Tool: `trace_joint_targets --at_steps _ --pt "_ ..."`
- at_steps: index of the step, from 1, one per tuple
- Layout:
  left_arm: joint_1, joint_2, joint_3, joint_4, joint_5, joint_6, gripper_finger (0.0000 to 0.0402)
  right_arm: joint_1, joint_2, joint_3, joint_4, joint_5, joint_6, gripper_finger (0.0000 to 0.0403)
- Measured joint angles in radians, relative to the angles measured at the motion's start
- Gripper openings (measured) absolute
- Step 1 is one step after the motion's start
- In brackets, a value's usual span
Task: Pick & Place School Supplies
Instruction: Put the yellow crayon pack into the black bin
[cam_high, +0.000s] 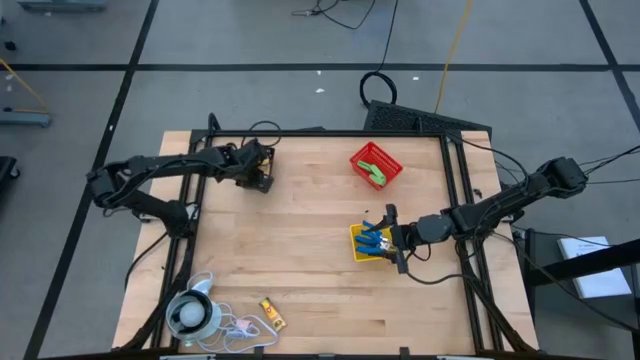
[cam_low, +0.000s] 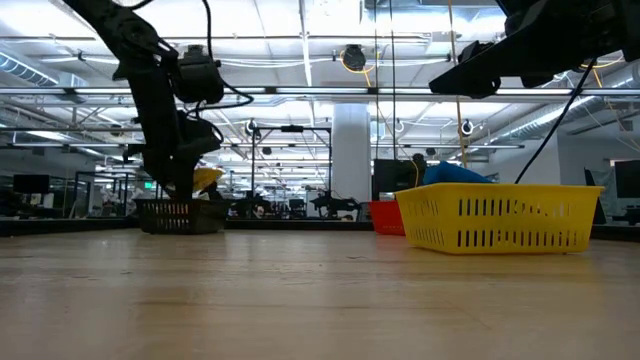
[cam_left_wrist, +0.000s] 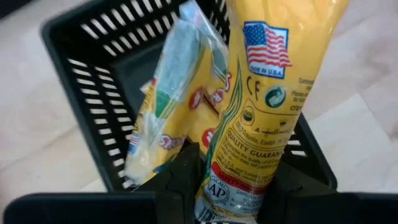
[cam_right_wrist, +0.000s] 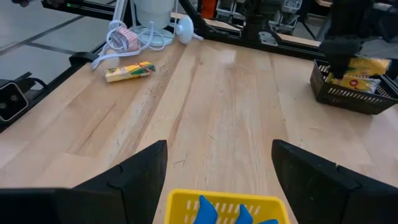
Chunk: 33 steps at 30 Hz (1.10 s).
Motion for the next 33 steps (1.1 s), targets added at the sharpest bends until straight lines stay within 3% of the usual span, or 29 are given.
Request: trace_joint_targets --at_steps 7,14,18,26,29,33 --pt "0.001 0.019 0.0 0.003 0.033 0.013 0.0108 0.0 0.0 0.0 0.0 -0.002 0.005 0.0276" --pt "0.01 0.019 0.0 0.004 0.027 0.017 0.0245 0.0 0.0 0.0 0.0 -0.001 0.005 0.0276" --pt "0.031 0.019 0.0 0.006 0.024 0.03 0.0289 0.0 0.0 0.0 0.0 -0.001 0.005 0.0276" --pt "-0.011 -0.064 0.04 0.048 0.025 0.195 0.0304 0.0 0.0 0.0 0.017 0.0 0.002 0.0276" --pt "-0.087 -0.128 0.078 0.054 0.041 0.286 0.0304 0.0 0.0 0.0 0.027 0.0 -0.001 0.0276" --pt "-0.243 -0.201 0.099 0.043 0.136 0.345 0.0305 0.0 0.0 0.001 0.03 0.0 0.0 0.0276"
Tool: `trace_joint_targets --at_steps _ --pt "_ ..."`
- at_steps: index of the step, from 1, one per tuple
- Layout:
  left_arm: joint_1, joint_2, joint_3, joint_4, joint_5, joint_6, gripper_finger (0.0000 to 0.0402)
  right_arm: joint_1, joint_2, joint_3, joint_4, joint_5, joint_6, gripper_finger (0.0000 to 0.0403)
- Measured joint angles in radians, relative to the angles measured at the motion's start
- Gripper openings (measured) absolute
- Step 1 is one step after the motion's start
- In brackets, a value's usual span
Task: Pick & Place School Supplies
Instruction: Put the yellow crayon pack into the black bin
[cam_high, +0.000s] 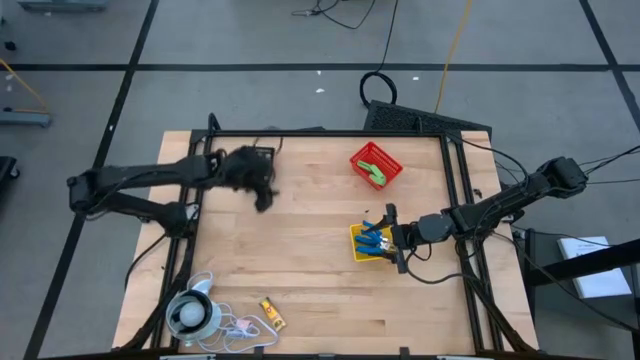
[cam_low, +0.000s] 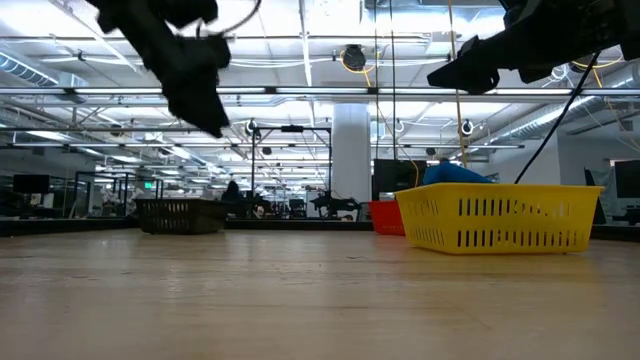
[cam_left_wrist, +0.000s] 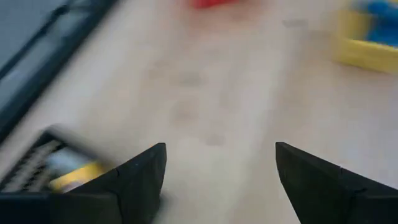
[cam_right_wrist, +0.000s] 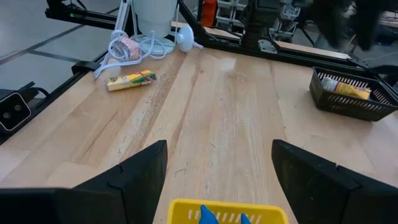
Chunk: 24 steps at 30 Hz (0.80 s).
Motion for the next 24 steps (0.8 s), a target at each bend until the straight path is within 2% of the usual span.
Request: trace_joint_targets --at_steps 4,7,10,13,16,24 --pt "-0.207 -0.033 0.0 -0.085 0.07 -0.012 0.0305 0.0 0.0 0.0 0.0 0.0 0.015 0.0276" --pt "-0.391 -0.025 0.0 -0.14 0.082 -0.063 0.0305 0.0 0.0 0.0 0.0 -0.003 0.025 0.0276" --pt "-0.579 0.022 0.0 -0.104 0.063 -0.094 0.0305 0.001 0.0 0.0 0.001 -0.004 0.034 0.0276" --pt "-0.735 0.09 0.0 -0.055 -0.004 -0.108 0.0305 0.007 0.0 0.0 -0.001 -0.001 0.048 0.0276" --pt "-0.826 0.174 0.0 -0.037 -0.058 -0.132 0.0305 0.008 0.0 0.0 -0.005 -0.001 0.076 0.0276" --pt "-0.947 0.396 0.01 0.064 -0.059 -0.136 0.0305 0.008 0.0 0.001 -0.031 0.003 0.109 0.0276"
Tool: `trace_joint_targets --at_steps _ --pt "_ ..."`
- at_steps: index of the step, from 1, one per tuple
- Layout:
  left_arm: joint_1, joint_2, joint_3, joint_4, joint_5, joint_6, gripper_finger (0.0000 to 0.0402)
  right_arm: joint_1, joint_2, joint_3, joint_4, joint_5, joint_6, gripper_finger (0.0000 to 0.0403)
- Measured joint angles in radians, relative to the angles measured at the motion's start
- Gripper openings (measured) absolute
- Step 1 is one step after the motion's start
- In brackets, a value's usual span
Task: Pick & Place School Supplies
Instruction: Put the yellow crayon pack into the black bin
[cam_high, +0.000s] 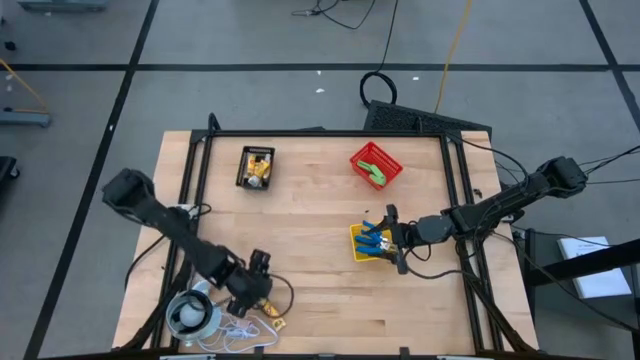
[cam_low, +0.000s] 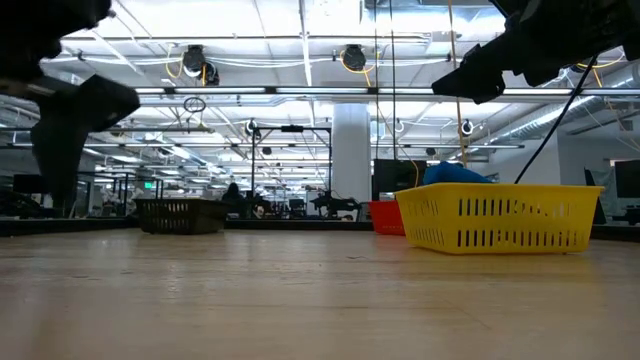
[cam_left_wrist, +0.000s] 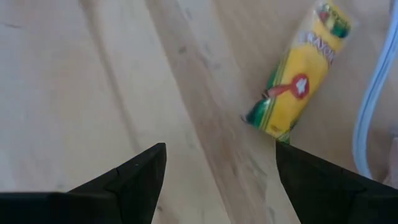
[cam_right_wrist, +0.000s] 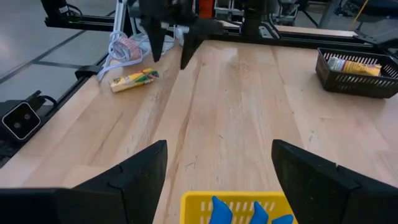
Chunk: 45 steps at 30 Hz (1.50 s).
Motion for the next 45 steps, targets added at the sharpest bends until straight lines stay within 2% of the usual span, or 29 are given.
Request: trace_joint_targets --at_steps 7,12,22,28,32,40,45 --pt "-0.036 0.118 0.155 -0.077 0.001 0.064 0.0305 0.0 0.0 0.0 -0.03 0.025 0.015 0.0276" --pt "-0.052 0.168 0.239 -0.097 0.047 0.069 0.0305 0.0 0.0 0.0 -0.038 0.027 0.034 0.0276" --pt "-0.066 0.287 0.255 -0.106 0.079 0.083 0.0305 0.0 0.0 0.0 -0.038 0.025 0.025 0.0276" --pt "-0.058 0.309 0.256 -0.11 0.076 0.098 0.0302 0.0 0.0 0.0 -0.037 0.024 0.026 0.0276" --pt "-0.052 0.309 0.256 -0.12 0.076 0.1 0.0256 0.0 0.0 -0.001 -0.037 0.024 0.026 0.0276" --pt "-0.052 0.305 0.256 -0.152 0.091 0.093 0.0069 0.001 0.0 -0.001 -0.037 0.024 0.038 0.0276" --pt "-0.057 0.306 0.257 -0.174 0.021 0.09 0.0064 0.01 0.0 -0.001 -0.033 0.024 0.04 0.0276"
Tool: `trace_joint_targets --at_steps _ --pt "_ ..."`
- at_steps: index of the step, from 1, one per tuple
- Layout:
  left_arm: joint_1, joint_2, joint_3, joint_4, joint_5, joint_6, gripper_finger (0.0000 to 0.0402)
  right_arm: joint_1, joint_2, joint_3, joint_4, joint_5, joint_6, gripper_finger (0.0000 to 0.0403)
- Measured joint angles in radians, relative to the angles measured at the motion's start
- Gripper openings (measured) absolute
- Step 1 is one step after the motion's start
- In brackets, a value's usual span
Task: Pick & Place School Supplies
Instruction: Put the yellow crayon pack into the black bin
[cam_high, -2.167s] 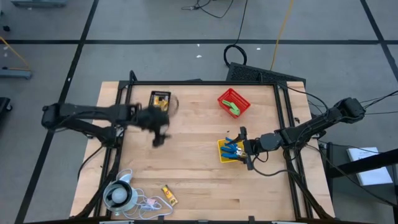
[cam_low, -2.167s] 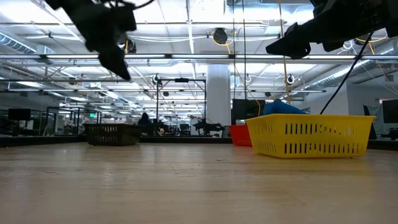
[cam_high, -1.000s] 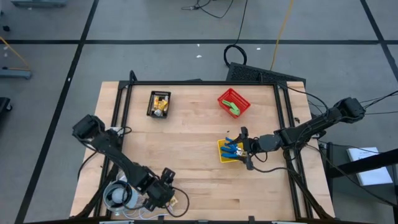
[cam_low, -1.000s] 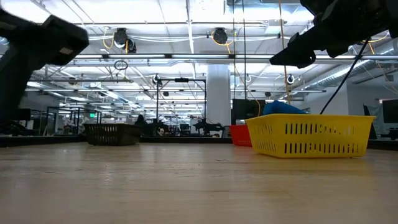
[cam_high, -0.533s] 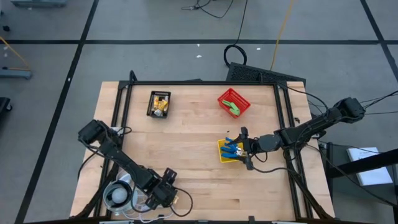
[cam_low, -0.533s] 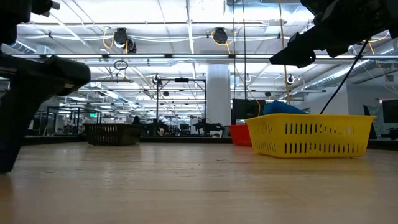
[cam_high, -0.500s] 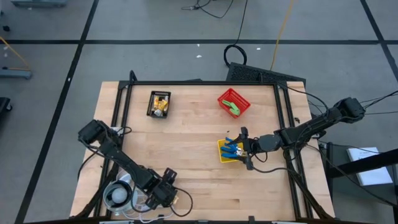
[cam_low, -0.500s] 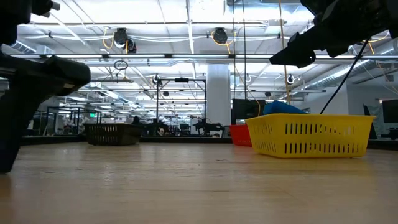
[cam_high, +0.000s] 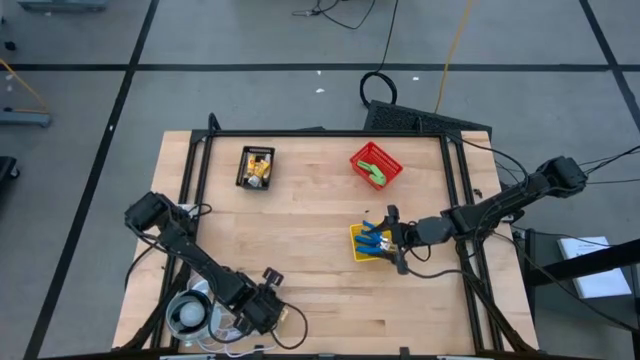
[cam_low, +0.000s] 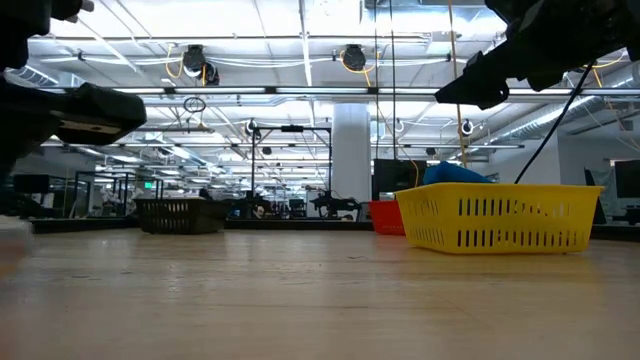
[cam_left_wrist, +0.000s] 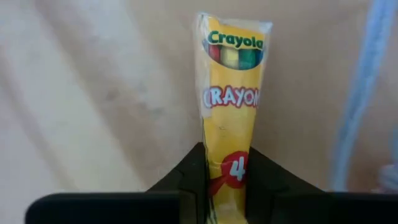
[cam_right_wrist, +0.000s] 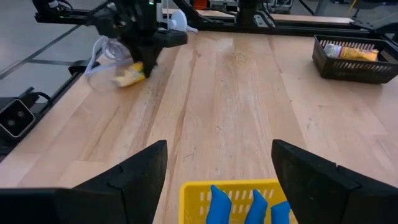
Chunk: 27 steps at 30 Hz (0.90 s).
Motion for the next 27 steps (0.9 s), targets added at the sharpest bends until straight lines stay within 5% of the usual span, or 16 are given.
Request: trace_joint_targets --at_steps 12,27 --pt "0.089 0.005 -0.004 -0.007 -0.276 -0.016 0.0064 0.039 0.012 0.0 0.097 -0.004 -0.034 0.0276" --pt "0.219 -0.163 -0.004 0.201 -0.388 0.181 0.0064 0.042 0.129 -0.001 0.219 -0.023 -0.072 0.0276"
